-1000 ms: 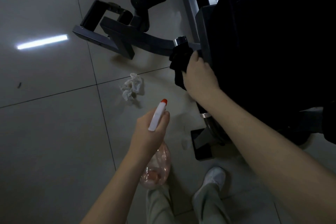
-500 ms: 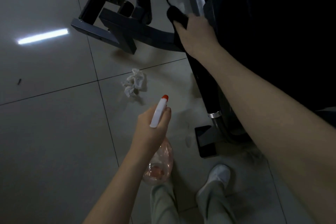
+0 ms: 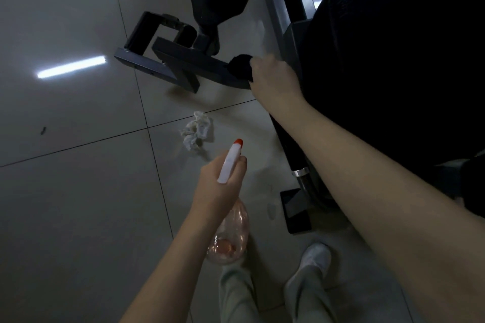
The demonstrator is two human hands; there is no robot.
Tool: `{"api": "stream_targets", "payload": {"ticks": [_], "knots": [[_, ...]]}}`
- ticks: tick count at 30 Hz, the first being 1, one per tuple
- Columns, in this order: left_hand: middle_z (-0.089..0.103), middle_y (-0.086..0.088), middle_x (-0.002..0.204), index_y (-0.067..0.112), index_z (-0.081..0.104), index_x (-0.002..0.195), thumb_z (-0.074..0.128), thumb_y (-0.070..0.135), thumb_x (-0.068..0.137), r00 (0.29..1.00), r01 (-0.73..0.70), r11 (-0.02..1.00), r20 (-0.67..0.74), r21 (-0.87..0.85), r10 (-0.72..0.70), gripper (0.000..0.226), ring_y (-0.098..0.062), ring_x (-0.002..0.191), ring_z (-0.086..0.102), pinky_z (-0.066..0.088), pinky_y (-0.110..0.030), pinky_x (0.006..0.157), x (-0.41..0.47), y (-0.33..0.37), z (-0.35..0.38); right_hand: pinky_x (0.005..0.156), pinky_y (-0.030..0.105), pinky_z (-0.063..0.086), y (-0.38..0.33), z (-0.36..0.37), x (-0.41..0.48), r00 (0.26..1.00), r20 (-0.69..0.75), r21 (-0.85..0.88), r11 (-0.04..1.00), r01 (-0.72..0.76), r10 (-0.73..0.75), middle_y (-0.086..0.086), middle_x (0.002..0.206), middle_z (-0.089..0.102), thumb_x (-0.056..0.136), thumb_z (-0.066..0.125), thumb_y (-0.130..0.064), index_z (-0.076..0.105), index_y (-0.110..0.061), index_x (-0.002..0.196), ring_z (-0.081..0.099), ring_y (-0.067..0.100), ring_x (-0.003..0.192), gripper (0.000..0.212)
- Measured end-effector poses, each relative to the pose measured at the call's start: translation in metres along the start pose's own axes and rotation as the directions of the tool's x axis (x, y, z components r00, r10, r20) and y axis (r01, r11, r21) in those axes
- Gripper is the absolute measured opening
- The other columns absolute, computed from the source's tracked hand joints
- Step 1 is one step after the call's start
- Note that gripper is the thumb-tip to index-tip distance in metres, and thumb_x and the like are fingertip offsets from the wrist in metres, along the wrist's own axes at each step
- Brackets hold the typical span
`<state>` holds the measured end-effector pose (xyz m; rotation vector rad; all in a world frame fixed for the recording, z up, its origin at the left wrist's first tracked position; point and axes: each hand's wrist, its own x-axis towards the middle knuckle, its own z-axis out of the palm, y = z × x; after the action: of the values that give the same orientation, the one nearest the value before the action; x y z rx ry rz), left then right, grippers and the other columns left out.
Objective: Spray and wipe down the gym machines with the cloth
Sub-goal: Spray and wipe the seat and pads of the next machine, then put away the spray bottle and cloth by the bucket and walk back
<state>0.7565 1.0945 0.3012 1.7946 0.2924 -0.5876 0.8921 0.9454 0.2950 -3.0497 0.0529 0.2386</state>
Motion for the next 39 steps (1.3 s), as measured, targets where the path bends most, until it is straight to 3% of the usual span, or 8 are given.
{"api": "stream_targets", "payload": {"ticks": [3, 8, 13, 16, 19, 25, 30, 39], "knots": [[0.052, -0.009, 0.074, 0.018, 0.059, 0.076, 0.055, 0.03, 0.091, 1.0, 0.001, 1.0, 0.016, 0.009, -0.001, 0.019, -0.015, 0.072, 0.051, 0.046, -0.035, 0.065, -0.007, 0.006, -0.001, 0.062, 0.033, 0.039, 0.004, -0.003, -0.014, 1.0, -0.019, 0.002, 1.0, 0.005, -0.005, 0.02, 0.112, 0.055, 0.097, 0.042, -0.01, 0.043, -0.006, 0.127, 0.061, 0.033, 0.093, 0.031], [0.049, -0.006, 0.076, -0.004, 0.052, 0.083, 0.054, 0.028, 0.095, 1.0, -0.008, 1.0, 0.005, 0.006, 0.008, 0.034, -0.014, 0.073, 0.049, 0.049, -0.039, 0.069, -0.021, 0.024, -0.001, 0.072, 0.034, 0.047, 0.017, 0.001, -0.053, 0.997, 0.055, 0.082, 0.995, -0.053, 0.049, 0.02, 0.122, 0.054, 0.097, 0.044, -0.013, 0.011, -0.01, 0.15, 0.06, 0.033, 0.099, 0.062], [0.054, -0.026, 0.079, -0.005, 0.052, 0.087, 0.056, 0.018, 0.093, 0.992, -0.125, 0.984, 0.009, 0.125, 0.125, 0.025, -0.029, 0.067, 0.052, 0.051, -0.046, 0.066, -0.037, 0.039, -0.002, 0.072, 0.031, 0.044, 0.03, -0.013, -0.091, 0.962, 0.253, 0.346, 0.92, -0.185, 0.099, 0.017, 0.12, 0.055, 0.097, 0.045, -0.016, 0.041, -0.011, 0.137, 0.057, 0.03, 0.097, 0.041], [0.062, -0.018, 0.087, 0.015, 0.059, 0.089, 0.059, 0.014, 0.09, 0.983, -0.181, 0.962, 0.055, 0.203, 0.173, 0.002, -0.022, 0.073, 0.057, 0.045, -0.018, 0.062, -0.052, 0.048, -0.007, 0.065, 0.027, 0.043, 0.029, -0.033, -0.119, 0.939, 0.278, 0.583, 0.741, -0.332, 0.202, 0.01, 0.101, 0.06, 0.097, 0.044, -0.015, 0.055, -0.013, 0.122, 0.055, 0.019, 0.08, 0.028], [0.062, -0.004, 0.094, 0.043, 0.045, 0.091, 0.064, 0.017, 0.086, 0.971, -0.234, 0.942, 0.116, 0.242, 0.211, 0.033, -0.008, 0.081, 0.058, 0.045, -0.013, 0.069, -0.069, 0.057, -0.013, 0.072, 0.027, 0.046, 0.025, -0.054, -0.15, 0.876, 0.352, 0.739, 0.477, -0.476, 0.328, 0.005, 0.1, 0.059, 0.097, 0.047, -0.018, 0.056, -0.016, 0.123, 0.054, 0.015, 0.083, 0.028], [0.059, -0.008, 0.1, 0.02, 0.049, 0.104, 0.062, 0.014, 0.082, 0.944, -0.304, 0.892, 0.232, 0.336, 0.235, 0.026, -0.02, 0.089, 0.058, 0.047, -0.027, 0.073, -0.118, 0.087, -0.018, 0.085, 0.027, 0.044, 0.03, -0.09, -0.221, 0.736, 0.541, 0.749, 0.165, -0.642, 0.407, 0.003, 0.114, 0.059, 0.093, 0.057, -0.027, 0.055, -0.014, 0.126, 0.054, 0.018, 0.101, 0.036], [0.057, -0.006, 0.103, 0.032, 0.04, 0.109, 0.056, 0.022, 0.07, 0.921, -0.321, 0.88, 0.333, 0.351, 0.203, 0.043, -0.021, 0.09, 0.057, 0.05, -0.038, 0.076, -0.163, 0.115, -0.007, 0.081, 0.029, 0.044, 0.044, -0.122, -0.285, 0.599, 0.617, 0.712, -0.037, -0.702, 0.51, 0.009, 0.108, 0.059, 0.094, 0.055, -0.022, 0.057, -0.01, 0.121, 0.053, 0.019, 0.091, 0.03], [0.049, 0.003, 0.101, 0.021, 0.042, 0.121, 0.061, 0.006, 0.081, 0.755, -0.54, 0.721, 0.629, 0.433, 0.188, 0.047, -0.015, 0.093, 0.051, 0.037, -0.006, 0.069, -0.226, 0.137, 0.06, 0.082, 0.036, 0.046, 0.089, -0.15, -0.384, 0.276, 0.744, 0.649, -0.56, -0.515, 0.609, 0.016, 0.134, 0.051, 0.092, 0.056, -0.026, 0.043, -0.001, 0.137, 0.053, 0.033, 0.117, 0.053]]}}
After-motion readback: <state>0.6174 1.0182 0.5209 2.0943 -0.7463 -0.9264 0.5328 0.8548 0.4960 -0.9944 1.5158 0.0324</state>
